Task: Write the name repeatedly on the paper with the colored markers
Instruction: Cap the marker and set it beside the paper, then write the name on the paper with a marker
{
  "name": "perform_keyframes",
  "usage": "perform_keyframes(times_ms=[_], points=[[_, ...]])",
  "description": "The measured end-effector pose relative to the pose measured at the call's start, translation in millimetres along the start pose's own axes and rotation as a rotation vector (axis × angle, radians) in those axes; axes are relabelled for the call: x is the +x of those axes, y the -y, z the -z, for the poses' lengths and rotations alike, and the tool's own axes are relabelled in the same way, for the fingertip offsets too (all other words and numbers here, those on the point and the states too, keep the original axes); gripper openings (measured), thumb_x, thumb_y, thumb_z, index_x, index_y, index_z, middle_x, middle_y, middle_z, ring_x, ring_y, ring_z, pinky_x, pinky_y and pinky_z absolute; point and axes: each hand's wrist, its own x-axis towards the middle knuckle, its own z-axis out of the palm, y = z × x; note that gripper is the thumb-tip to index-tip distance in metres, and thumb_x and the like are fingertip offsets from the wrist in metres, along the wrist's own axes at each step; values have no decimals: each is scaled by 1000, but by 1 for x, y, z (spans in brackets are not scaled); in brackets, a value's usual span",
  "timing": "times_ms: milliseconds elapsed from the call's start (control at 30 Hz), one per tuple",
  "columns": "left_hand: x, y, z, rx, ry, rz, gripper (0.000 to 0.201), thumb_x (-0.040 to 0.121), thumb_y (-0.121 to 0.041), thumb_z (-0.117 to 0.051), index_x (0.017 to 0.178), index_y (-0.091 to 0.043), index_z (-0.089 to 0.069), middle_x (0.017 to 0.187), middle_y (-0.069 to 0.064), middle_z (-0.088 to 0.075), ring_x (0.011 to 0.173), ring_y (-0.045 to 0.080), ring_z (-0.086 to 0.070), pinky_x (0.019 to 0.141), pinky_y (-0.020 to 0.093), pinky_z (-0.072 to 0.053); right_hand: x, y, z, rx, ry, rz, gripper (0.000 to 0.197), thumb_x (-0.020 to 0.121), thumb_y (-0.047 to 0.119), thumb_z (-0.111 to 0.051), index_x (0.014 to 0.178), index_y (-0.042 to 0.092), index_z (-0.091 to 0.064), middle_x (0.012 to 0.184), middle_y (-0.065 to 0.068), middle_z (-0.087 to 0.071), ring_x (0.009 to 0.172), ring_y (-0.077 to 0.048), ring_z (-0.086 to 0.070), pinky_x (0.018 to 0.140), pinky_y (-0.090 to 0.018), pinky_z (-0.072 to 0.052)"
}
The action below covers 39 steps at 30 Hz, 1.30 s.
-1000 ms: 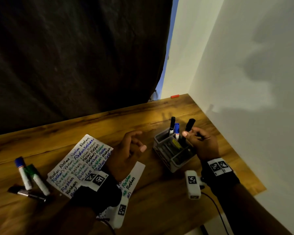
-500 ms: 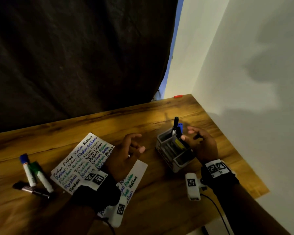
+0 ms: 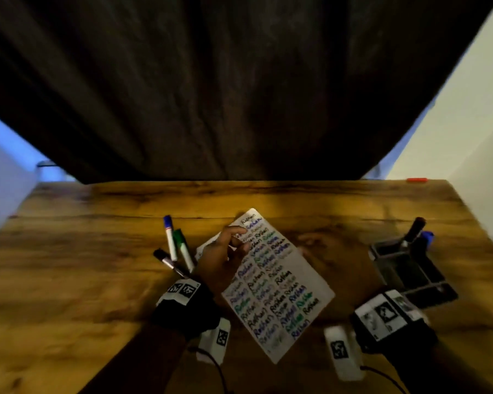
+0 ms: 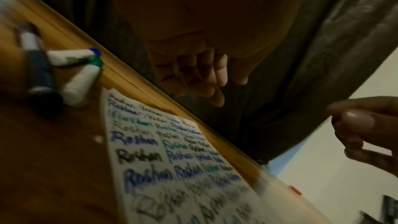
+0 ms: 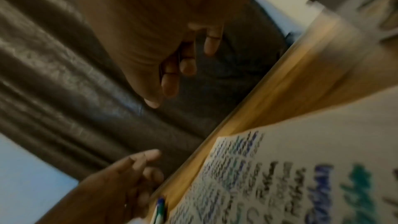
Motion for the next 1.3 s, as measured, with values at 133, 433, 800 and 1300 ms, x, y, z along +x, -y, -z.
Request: perform_keyframes(times_ms=[133, 433, 800, 1300], points=[[-12, 59, 44, 208, -27, 86, 25, 92, -34, -59, 115, -33, -67, 97, -12, -64, 93, 13, -65, 87, 32, -54, 17, 38, -60, 2, 195, 134, 24, 85, 54, -51, 98, 38, -64, 92, 22, -64, 96, -8, -59, 91, -44, -46], [-45, 95, 104, 718, 234, 262, 42, 82, -44, -62, 124, -48, -60, 141, -1, -43, 129, 27, -42, 109, 45, -35, 32, 80, -122, 20, 341, 224, 24, 84, 50, -51, 94, 35, -66, 89, 15, -68, 92, -9, -61, 88, -43, -48], [-62, 93, 97, 651, 120, 237, 38, 86, -46, -61, 124, -39, -63, 139, -2, -43, 127, 28, -38, 105, 50, -31, 26, 72, -107, 81, 278, 195, 21, 85, 47, -55, 94, 33, -68, 89, 19, -68, 84, 5, -60, 80, -30, -52], [-24, -11, 8, 299, 177, -168, 23, 91, -45, -57, 107, -31, -60, 109, -11, -67, 99, 9, -65, 92, 45, -50, -16, 45, -59, 668, 156, -210, 11, 90, 38, -63, 98, 31, -67, 98, 8, -72, 89, -6, -69, 77, -34, -58]])
